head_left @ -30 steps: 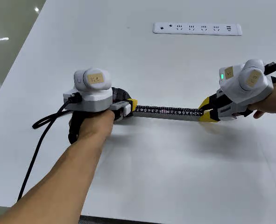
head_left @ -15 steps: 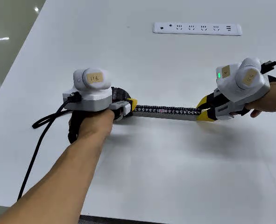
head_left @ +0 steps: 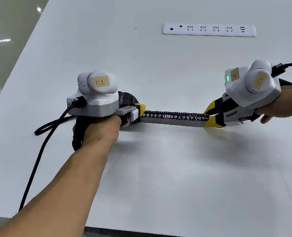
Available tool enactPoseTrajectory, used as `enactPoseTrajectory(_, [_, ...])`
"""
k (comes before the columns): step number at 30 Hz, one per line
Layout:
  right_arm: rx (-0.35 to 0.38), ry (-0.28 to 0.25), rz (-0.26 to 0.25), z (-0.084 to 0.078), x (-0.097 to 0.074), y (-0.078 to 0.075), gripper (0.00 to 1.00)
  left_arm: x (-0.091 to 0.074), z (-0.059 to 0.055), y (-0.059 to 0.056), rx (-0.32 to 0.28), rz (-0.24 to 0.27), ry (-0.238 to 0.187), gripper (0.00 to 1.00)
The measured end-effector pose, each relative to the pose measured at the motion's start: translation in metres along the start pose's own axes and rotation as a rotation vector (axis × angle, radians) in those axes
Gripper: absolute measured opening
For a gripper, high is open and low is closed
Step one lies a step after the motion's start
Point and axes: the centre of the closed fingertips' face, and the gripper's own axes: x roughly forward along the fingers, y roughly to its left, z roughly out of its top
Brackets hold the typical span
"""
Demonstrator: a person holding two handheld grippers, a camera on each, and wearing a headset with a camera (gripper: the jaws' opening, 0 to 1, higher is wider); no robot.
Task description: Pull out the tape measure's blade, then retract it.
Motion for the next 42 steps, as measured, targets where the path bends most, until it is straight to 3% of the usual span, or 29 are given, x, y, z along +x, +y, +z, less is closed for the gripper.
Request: enactPoseTrajectory(42, [-0.002,-0.026,0.013,0.026,0.018,-0.003,0.1,0.0,0.0,0.0,-0.013,-0.01,0.004,0.59])
